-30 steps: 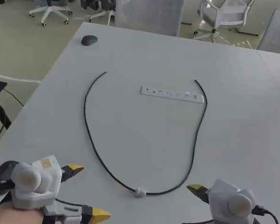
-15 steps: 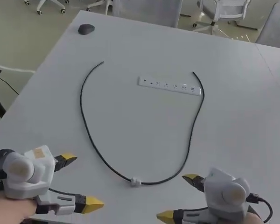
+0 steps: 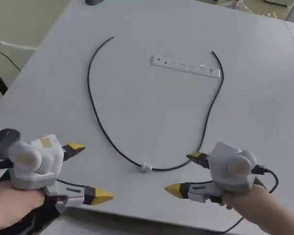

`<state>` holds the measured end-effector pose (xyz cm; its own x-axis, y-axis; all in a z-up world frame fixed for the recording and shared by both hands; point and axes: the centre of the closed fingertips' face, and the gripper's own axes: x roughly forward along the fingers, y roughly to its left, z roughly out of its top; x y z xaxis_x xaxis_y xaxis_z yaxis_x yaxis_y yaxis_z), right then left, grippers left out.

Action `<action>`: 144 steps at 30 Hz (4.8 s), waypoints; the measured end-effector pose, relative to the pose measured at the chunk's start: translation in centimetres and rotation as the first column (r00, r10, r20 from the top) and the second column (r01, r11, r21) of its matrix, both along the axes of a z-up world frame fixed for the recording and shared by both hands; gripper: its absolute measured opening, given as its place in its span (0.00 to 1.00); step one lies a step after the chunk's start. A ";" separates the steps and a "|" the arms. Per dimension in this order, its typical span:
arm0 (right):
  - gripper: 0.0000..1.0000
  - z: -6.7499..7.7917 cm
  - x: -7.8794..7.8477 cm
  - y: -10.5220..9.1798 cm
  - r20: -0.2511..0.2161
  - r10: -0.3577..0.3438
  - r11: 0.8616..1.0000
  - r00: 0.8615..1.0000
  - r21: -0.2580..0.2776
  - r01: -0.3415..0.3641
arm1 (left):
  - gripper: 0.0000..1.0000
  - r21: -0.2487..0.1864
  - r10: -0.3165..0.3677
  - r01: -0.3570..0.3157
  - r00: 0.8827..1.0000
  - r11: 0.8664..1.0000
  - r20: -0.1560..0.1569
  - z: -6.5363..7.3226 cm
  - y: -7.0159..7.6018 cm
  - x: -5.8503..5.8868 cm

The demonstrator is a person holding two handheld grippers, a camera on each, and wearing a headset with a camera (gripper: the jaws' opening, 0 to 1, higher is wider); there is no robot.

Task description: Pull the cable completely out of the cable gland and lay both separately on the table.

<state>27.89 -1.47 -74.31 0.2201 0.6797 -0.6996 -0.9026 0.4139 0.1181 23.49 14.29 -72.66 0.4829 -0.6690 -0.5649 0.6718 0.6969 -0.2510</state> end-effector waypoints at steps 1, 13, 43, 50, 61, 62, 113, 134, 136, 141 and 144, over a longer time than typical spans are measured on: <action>0.68 -0.1 0.1 0.3 0.004 0.013 1.000 1.000 -0.005 -0.013 | 0.95 -0.001 0.001 -0.001 1.000 1.000 0.001 0.0 0.0 0.0; 0.60 -1.4 1.0 1.9 -0.009 0.097 0.993 0.995 -0.069 -0.097 | 0.95 -0.025 0.020 -0.020 1.000 0.999 0.001 0.0 0.0 0.2; 0.39 -5.9 1.3 5.4 -0.060 0.299 0.931 0.952 -0.199 -0.305 | 0.94 -0.018 0.049 -0.049 0.999 0.999 -0.008 -0.2 0.3 -0.6; 0.32 -7.4 0.8 5.0 -0.059 0.363 0.893 0.930 -0.262 -0.365 | 0.95 -0.017 0.073 -0.073 0.997 0.997 -0.006 -0.4 0.9 -0.3; 0.23 -7.8 0.8 5.9 -0.057 0.380 0.889 0.923 -0.254 -0.381 | 0.94 -0.016 0.086 -0.086 0.996 0.996 -0.018 -1.3 1.6 -0.8; 0.22 -7.8 0.9 6.0 -0.053 0.388 0.885 0.920 -0.257 -0.388 | 0.94 -0.016 0.087 -0.088 0.996 0.996 -0.019 -1.3 1.6 -0.8; 0.07 -0.3 -1.8 5.6 -0.079 0.308 0.936 0.948 -0.152 -0.317 | 0.91 -0.016 -0.068 0.068 0.997 0.998 0.037 2.6 -3.9 0.2; 0.06 7.7 -3.6 4.5 0.073 0.355 0.930 0.932 -0.125 -0.345 | 0.68 -0.034 -0.252 0.257 0.960 0.966 0.119 7.3 -9.4 0.2; 0.06 8.3 -3.6 4.4 0.079 0.351 0.933 0.933 -0.120 -0.340 | 0.66 -0.030 -0.267 0.272 0.956 0.962 0.126 7.6 -9.8 0.5; 0.06 10.6 -2.8 4.1 0.130 0.355 0.933 0.926 -0.108 -0.343 | 0.58 -0.068 -0.271 0.287 0.945 0.955 0.182 9.8 -10.8 2.2; 0.06 11.1 -2.3 3.9 0.147 0.362 0.931 0.921 -0.115 -0.348 | 0.52 -0.084 -0.266 0.289 0.940 0.954 0.214 10.7 -11.0 3.0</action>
<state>25.55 2.40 -63.18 0.0910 0.6740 -0.7331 -0.9958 0.0649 -0.0640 26.46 3.30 -62.00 0.3637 -0.8458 -0.3903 0.8783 0.4510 -0.1587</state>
